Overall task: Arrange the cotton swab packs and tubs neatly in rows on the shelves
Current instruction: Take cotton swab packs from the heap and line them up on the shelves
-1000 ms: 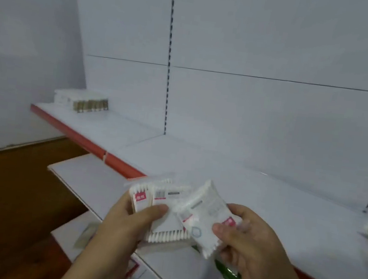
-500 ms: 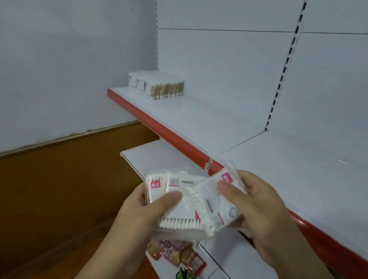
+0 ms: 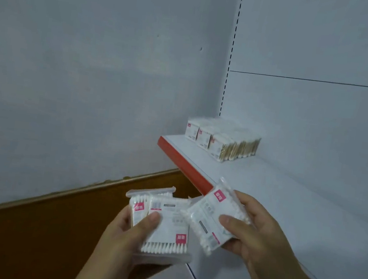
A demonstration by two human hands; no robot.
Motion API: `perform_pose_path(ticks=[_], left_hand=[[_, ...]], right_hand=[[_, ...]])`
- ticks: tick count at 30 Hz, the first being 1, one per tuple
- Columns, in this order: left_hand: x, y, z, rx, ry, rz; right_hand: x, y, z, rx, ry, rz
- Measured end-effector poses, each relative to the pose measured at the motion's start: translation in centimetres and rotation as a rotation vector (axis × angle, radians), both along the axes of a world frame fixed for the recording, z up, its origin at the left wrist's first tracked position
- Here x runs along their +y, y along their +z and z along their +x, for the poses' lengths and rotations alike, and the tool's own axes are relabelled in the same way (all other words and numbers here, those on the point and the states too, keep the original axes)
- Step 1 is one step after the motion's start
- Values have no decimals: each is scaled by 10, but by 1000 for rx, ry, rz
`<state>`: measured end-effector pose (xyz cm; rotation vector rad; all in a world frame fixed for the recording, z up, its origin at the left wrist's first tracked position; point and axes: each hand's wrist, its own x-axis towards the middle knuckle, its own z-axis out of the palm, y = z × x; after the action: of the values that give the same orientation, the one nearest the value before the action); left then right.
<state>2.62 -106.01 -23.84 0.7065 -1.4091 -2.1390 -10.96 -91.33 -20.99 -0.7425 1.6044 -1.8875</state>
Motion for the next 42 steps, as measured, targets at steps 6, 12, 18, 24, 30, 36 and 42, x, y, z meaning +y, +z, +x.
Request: perform_pose_path(ticks=[6, 12, 18, 24, 30, 36, 42], left_hand=[[-136, -5, -46, 33, -126, -22], [-251, 3, -100, 48, -212, 0], [-319, 2, -158, 107, -278, 58], [-359, 12, -212, 135, -341, -27], [-378, 23, -253, 138, -408, -49], [-381, 31, -298, 149, -547, -32], [-369, 40, -327, 209, -727, -147]], right_hand=[[-122, 5, -28, 63, -191, 8], [-207, 34, -86, 375, -563, 174], [-265, 37, -162, 741, -666, 556], [-310, 36, -226, 1003, -669, 782], [-337, 9, -262, 1417, -583, 997], [-338, 6, -256, 1473, -685, 956], [-335, 65, -202, 855, -676, 660]])
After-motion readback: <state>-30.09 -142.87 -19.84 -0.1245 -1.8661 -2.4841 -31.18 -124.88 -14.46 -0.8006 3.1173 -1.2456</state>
